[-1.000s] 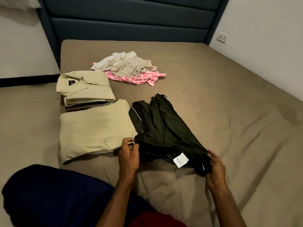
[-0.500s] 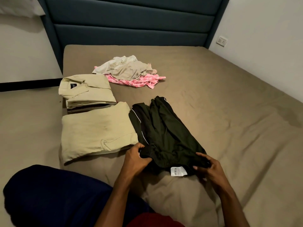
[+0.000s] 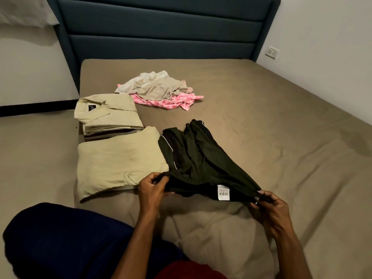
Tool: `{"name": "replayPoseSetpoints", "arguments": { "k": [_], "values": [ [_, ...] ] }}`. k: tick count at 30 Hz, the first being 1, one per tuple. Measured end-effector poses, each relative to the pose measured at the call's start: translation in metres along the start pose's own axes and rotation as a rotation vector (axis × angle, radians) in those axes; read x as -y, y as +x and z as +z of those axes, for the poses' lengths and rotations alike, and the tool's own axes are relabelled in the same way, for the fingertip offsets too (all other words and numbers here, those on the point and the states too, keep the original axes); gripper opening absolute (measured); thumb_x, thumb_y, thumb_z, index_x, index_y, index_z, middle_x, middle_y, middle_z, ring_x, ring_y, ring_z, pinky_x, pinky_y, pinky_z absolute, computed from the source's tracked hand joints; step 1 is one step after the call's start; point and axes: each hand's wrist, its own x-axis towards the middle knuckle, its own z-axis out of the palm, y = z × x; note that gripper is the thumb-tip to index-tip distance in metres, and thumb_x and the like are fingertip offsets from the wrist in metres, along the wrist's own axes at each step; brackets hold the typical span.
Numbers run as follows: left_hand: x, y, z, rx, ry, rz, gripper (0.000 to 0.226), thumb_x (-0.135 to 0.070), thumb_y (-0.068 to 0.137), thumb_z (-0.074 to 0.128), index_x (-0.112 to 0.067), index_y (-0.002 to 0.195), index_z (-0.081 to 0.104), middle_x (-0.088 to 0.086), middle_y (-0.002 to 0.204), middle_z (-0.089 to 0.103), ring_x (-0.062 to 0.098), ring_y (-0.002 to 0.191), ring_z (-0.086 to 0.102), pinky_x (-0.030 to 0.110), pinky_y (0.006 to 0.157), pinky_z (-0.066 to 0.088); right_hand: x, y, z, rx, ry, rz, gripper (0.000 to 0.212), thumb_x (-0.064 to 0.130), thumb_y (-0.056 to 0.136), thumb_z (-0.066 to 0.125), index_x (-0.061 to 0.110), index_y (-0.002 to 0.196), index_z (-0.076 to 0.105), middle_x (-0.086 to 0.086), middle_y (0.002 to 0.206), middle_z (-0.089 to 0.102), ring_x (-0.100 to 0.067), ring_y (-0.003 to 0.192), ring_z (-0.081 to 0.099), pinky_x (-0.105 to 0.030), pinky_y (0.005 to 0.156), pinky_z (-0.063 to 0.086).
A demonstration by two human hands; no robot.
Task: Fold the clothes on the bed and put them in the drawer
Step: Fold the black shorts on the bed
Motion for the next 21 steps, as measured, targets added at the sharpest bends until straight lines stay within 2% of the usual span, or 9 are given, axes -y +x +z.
{"name": "replayPoseSetpoints", "arguments": {
  "k": [4, 8, 10, 13, 14, 15, 17, 19, 21],
  "values": [
    [0.003, 0.004, 0.003, 0.044, -0.014, -0.087, 0.01, -0.008, 0.097, 0.064, -0.006, 0.094, 0.073, 0.017, 0.091, 0.077, 0.034, 0.069, 0.074, 0.035, 0.056, 0.063, -0.001, -0.003, 0.002, -0.107, -0.355, -0.198, 0.038, -0.025, 0.09, 0.046, -0.002, 0.107, 0.071, -0.013, 0.106, 0.069, -0.031, 0.091, 0.07, -0.039, 0.064, 0.065],
    [0.015, 0.001, 0.007, 0.056, 0.338, 0.082, 0.017, -0.016, 0.102, 0.059, -0.009, 0.101, 0.074, 0.015, 0.092, 0.075, 0.024, 0.057, 0.074, 0.034, 0.053, 0.062, -0.017, 0.01, 0.004, -0.262, -0.792, -0.435, 0.042, -0.015, 0.085, 0.05, 0.012, 0.109, 0.071, -0.008, 0.102, 0.072, -0.03, 0.09, 0.069, -0.056, 0.086, 0.061],
    [0.013, -0.001, 0.005, 0.02, 0.409, 0.153, 0.019, -0.012, 0.101, 0.06, -0.002, 0.109, 0.075, 0.013, 0.093, 0.075, 0.01, 0.057, 0.073, 0.023, 0.051, 0.058, -0.02, 0.014, 0.007, -0.239, -0.809, -0.435, 0.037, -0.009, 0.087, 0.048, 0.011, 0.108, 0.072, -0.012, 0.1, 0.073, -0.035, 0.091, 0.07, -0.059, 0.084, 0.061],
    [0.006, -0.003, 0.001, -0.008, 0.415, 0.231, 0.024, 0.004, 0.095, 0.06, -0.01, 0.103, 0.078, 0.007, 0.091, 0.074, -0.01, 0.066, 0.066, 0.009, 0.059, 0.052, -0.015, 0.015, 0.018, -0.215, -0.451, -0.257, 0.031, -0.012, 0.091, 0.052, 0.007, 0.101, 0.074, -0.015, 0.094, 0.072, -0.038, 0.082, 0.07, -0.054, 0.057, 0.063],
    [0.007, 0.001, 0.0, -0.006, 0.364, 0.206, 0.034, 0.006, 0.093, 0.059, -0.021, 0.101, 0.077, 0.004, 0.095, 0.076, -0.007, 0.074, 0.069, 0.014, 0.068, 0.057, -0.011, 0.014, 0.021, -0.229, -0.346, -0.213, 0.029, -0.016, 0.091, 0.053, 0.004, 0.098, 0.074, -0.016, 0.09, 0.071, -0.036, 0.078, 0.069, -0.044, 0.052, 0.063],
    [0.01, 0.006, -0.001, -0.006, 0.295, 0.151, 0.041, 0.006, 0.093, 0.057, -0.028, 0.1, 0.078, 0.0, 0.102, 0.077, 0.001, 0.084, 0.071, 0.03, 0.079, 0.063, -0.007, 0.015, 0.021, -0.23, -0.283, -0.2, 0.031, -0.02, 0.089, 0.053, 0.003, 0.095, 0.073, -0.014, 0.088, 0.071, -0.034, 0.078, 0.067, -0.033, 0.052, 0.062],
    [0.011, 0.011, -0.006, -0.005, 0.153, 0.045, 0.052, 0.008, 0.093, 0.051, -0.033, 0.112, 0.077, -0.004, 0.123, 0.072, 0.014, 0.098, 0.07, 0.055, 0.091, 0.059, -0.002, 0.021, 0.015, -0.191, -0.266, -0.22, 0.041, -0.029, 0.082, 0.051, 0.005, 0.089, 0.073, -0.01, 0.084, 0.072, -0.032, 0.084, 0.066, -0.02, 0.061, 0.06],
    [0.008, 0.013, -0.003, 0.022, 0.11, 0.018, 0.06, 0.011, 0.092, 0.045, -0.032, 0.119, 0.076, -0.007, 0.134, 0.067, 0.016, 0.113, 0.066, 0.056, 0.099, 0.055, 0.001, 0.025, 0.01, -0.134, -0.329, -0.27, 0.049, -0.034, 0.074, 0.052, 0.006, 0.09, 0.075, -0.007, 0.087, 0.076, -0.032, 0.091, 0.069, -0.025, 0.075, 0.063],
    [0.005, 0.012, 0.003, 0.073, 0.108, 0.001, 0.052, 0.01, 0.092, 0.046, -0.024, 0.111, 0.08, -0.005, 0.12, 0.075, 0.022, 0.114, 0.068, 0.055, 0.095, 0.057, -0.001, 0.032, 0.004, -0.091, -0.414, -0.311, 0.053, -0.033, 0.072, 0.053, 0.007, 0.097, 0.077, -0.012, 0.095, 0.076, -0.031, 0.093, 0.071, -0.04, 0.083, 0.064]
  ]
}}
